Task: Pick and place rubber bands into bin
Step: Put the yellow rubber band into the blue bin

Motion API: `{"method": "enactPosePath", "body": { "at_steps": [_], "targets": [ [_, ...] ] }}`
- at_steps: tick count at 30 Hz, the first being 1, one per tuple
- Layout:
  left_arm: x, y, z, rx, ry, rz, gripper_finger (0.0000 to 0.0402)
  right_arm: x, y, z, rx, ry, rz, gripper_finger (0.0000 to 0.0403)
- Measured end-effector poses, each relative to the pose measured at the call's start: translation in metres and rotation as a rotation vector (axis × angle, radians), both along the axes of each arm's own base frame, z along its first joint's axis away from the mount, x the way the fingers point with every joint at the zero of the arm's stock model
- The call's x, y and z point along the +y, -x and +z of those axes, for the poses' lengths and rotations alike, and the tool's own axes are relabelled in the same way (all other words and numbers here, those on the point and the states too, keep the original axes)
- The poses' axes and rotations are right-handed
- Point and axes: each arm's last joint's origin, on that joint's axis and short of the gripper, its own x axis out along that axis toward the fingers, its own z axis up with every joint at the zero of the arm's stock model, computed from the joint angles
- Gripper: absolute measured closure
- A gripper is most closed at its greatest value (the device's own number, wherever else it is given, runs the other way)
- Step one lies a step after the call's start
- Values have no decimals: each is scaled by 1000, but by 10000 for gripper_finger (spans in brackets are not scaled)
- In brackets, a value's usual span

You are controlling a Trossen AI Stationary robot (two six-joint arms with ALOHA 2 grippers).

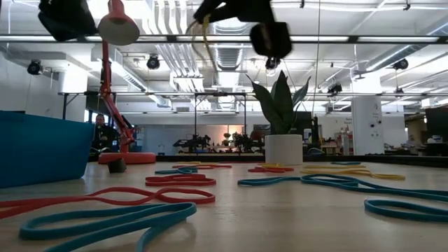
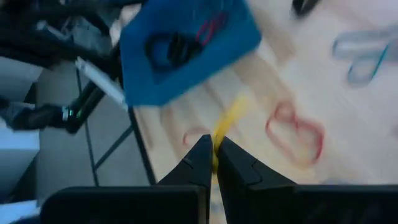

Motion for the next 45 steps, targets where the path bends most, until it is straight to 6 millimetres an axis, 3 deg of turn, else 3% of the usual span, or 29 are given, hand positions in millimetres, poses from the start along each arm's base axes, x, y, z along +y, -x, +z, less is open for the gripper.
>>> {"method": "enactPosePath", "body": {
  "at_steps": [7,15,27,35,45],
  "targets": [
    [12,-9,5,-80,-45,122,187,-19,-20,25,-90,53,-1,395],
    [20,-23,16,-212,43,180,187,-26,-34,31,-107,95,2,395],
    [24,-39,13,-248,72,211,187,-33,-37,37,-141,160,-91,394],
    [31,-47,-6,-241,86,228,187,-38,-38,42,-157,176,-116,394],
    [44,-53,-4,-295,44,256,187,-40,-40,44,-181,170,-126,394]
  ]
}}
